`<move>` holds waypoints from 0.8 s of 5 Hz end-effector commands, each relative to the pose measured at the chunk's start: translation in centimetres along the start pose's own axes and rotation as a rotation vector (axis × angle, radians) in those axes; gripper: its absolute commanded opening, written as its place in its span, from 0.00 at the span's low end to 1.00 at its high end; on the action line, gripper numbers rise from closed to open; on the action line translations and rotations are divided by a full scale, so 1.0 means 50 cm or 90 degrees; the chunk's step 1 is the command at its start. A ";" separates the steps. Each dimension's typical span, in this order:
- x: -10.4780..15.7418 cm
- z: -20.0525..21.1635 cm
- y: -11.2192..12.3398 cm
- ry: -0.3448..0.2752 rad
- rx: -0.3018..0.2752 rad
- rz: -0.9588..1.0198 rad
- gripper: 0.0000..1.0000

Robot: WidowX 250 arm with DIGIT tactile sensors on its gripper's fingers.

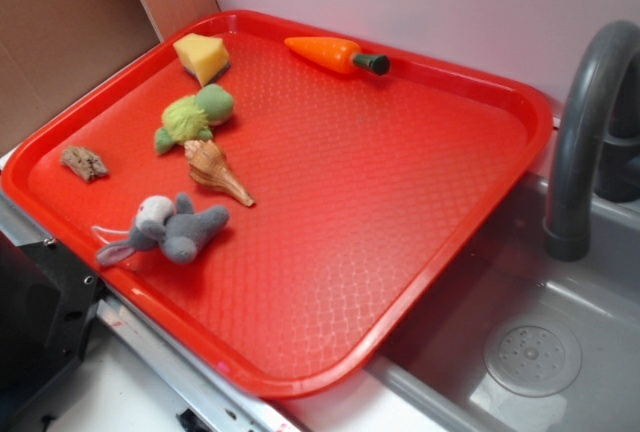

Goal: Grab the wood chip.

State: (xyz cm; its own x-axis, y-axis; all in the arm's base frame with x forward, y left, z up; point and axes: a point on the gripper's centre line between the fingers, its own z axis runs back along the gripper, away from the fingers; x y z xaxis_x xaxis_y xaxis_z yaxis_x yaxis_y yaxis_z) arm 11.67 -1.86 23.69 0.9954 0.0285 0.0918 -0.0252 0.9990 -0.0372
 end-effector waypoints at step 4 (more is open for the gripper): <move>0.022 -0.045 0.169 -0.068 0.091 0.468 1.00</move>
State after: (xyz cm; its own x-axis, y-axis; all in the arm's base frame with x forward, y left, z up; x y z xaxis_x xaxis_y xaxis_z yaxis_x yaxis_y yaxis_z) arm 13.23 6.23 20.64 0.7138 0.6793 0.1707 -0.6900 0.7238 0.0048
